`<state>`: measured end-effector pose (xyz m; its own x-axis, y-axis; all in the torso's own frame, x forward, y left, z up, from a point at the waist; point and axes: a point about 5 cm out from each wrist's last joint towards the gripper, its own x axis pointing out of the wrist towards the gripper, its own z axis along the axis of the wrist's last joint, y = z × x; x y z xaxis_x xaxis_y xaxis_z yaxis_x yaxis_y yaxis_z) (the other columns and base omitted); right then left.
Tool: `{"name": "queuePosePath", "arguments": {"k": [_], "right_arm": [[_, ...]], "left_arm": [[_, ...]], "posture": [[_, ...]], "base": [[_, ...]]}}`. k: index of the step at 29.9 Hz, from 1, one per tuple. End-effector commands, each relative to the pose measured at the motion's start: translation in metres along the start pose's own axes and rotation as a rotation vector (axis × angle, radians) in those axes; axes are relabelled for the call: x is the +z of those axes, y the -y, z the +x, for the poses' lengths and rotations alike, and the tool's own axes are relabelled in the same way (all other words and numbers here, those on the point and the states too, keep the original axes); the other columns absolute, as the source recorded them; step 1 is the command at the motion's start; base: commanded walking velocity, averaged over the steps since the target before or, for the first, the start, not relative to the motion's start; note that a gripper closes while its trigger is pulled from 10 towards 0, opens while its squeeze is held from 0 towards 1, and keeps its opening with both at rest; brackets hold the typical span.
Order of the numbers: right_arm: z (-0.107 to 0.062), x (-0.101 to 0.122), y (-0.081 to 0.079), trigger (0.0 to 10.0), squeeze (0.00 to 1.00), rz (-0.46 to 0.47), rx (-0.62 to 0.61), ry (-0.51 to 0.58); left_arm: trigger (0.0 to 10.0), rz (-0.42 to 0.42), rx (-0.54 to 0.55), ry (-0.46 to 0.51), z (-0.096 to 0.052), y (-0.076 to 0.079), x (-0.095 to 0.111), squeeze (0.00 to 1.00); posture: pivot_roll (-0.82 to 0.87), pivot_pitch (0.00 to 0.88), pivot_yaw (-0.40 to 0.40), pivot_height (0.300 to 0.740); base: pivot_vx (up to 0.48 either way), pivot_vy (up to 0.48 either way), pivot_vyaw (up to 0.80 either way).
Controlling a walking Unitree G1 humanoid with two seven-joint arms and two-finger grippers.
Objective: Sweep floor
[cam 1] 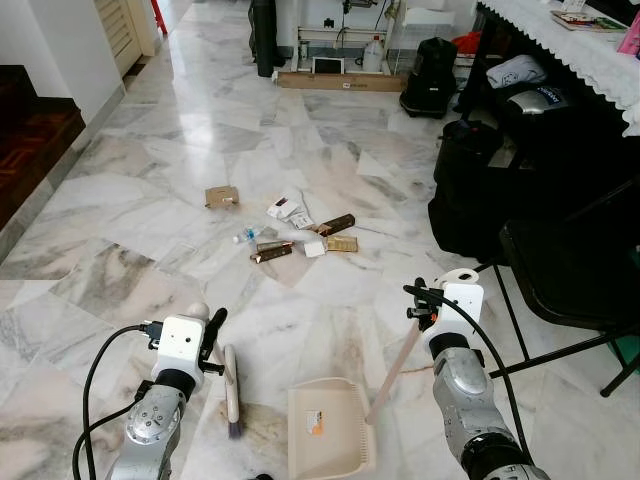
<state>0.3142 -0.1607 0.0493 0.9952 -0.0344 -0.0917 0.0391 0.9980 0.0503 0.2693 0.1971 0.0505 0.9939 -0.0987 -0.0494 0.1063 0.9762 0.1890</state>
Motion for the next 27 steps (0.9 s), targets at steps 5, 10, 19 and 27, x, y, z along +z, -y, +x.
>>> {"name": "queuePosePath", "arguments": {"k": [5,10,19,27], "right_arm": [[0.0029,0.0096,-0.0016,10.0,0.00,0.005,0.006,0.047],[0.0029,0.0095,-0.0021,10.0,0.00,0.006,0.008,0.047],[0.0028,0.0096,-0.0031,10.0,0.00,0.007,0.011,0.047],[0.0028,0.0099,-0.0036,10.0,0.00,0.008,0.012,0.051]], "left_arm": [[10.0,0.007,0.012,0.044,0.0029,-0.0029,0.0096,0.00],[10.0,0.006,0.014,0.043,0.0027,-0.0028,0.0094,0.00],[10.0,0.006,0.010,0.042,0.0031,-0.0025,0.0096,0.00],[10.0,0.005,0.010,0.043,0.0039,-0.0023,0.0100,0.00]], "posture": [[0.07,0.069,-0.017,0.740],[0.07,0.070,-0.017,0.740],[0.07,0.070,-0.016,0.740],[0.07,0.071,-0.017,0.740]], "base": [[0.268,0.000,0.00],[0.300,0.000,0.00],[0.304,0.000,0.00],[0.305,0.000,0.00]]}}
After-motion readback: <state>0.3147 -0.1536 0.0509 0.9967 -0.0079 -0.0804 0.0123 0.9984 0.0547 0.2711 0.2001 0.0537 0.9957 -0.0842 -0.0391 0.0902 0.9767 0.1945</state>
